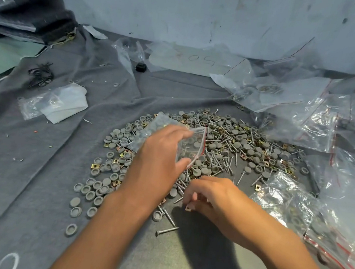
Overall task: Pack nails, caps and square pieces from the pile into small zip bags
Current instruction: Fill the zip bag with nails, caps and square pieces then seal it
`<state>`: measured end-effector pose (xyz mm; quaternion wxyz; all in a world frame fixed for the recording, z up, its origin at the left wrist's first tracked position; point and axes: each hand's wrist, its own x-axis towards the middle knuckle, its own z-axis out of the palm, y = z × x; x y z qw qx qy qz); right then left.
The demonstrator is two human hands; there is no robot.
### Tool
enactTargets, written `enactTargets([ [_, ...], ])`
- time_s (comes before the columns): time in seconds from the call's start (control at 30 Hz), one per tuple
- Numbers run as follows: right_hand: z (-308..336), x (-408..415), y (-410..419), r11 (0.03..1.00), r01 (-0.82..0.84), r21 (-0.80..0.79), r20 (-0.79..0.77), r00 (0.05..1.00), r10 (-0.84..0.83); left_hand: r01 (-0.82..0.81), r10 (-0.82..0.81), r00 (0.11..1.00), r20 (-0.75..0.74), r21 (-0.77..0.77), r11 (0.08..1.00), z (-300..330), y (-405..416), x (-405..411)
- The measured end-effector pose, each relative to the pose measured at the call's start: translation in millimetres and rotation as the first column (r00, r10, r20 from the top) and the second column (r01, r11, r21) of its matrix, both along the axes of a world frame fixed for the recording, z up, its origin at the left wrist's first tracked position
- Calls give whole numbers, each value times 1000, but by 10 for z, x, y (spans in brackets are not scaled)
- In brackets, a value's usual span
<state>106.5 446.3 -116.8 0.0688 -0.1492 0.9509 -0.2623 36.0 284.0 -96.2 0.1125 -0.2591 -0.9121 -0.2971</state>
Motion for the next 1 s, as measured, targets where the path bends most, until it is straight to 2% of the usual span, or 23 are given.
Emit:
enactTargets([
  [0.07, 26, -18, 57, 997, 55, -52, -26, 998, -57, 13, -13, 1000, 4, 1, 1000, 2, 0, 1],
  [0.17, 71, -55, 106, 946, 227, -232, -189, 943, -273, 25, -25, 1000, 8, 2, 1000, 9, 6, 6],
  [0.23, 95, -68, 93, 891, 267, -368, -283, 880, -381, 34, -34, 999, 7, 1, 999, 7, 11, 18],
  [0.33, 88, -96, 33, 852, 292, -434, -348, 818, -457, 46, -46, 999, 3, -13, 999, 2, 23, 34],
  [0.53, 55, -105, 33, 776, 303, -553, -230, 840, -491, 31, -31, 1000, -2, 1, 1000, -8, 24, 24],
  [0.63, 42, -83, 162, 845, 345, -408, -165, 883, -440, -35, 35, 999, -1, 81, 996, 20, -1, -3],
  [0.73, -30, -49, 226, 937, 345, -58, -98, 932, -349, -110, 108, 994, 17, 181, 977, 68, -24, -20],
  [0.8, -75, -25, 212, 945, 287, 154, -88, 957, -277, -138, 140, 990, 9, 221, 966, 86, -42, -31],
  [0.9, -82, -33, 196, 943, 232, 239, -25, 972, -233, -133, 136, 991, 3, 218, 967, 102, -55, -17],
  [1.0, -85, -55, 166, 945, 210, 250, -7, 977, -215, -111, 110, 994, 16, 205, 973, 110, -46, 5],
])
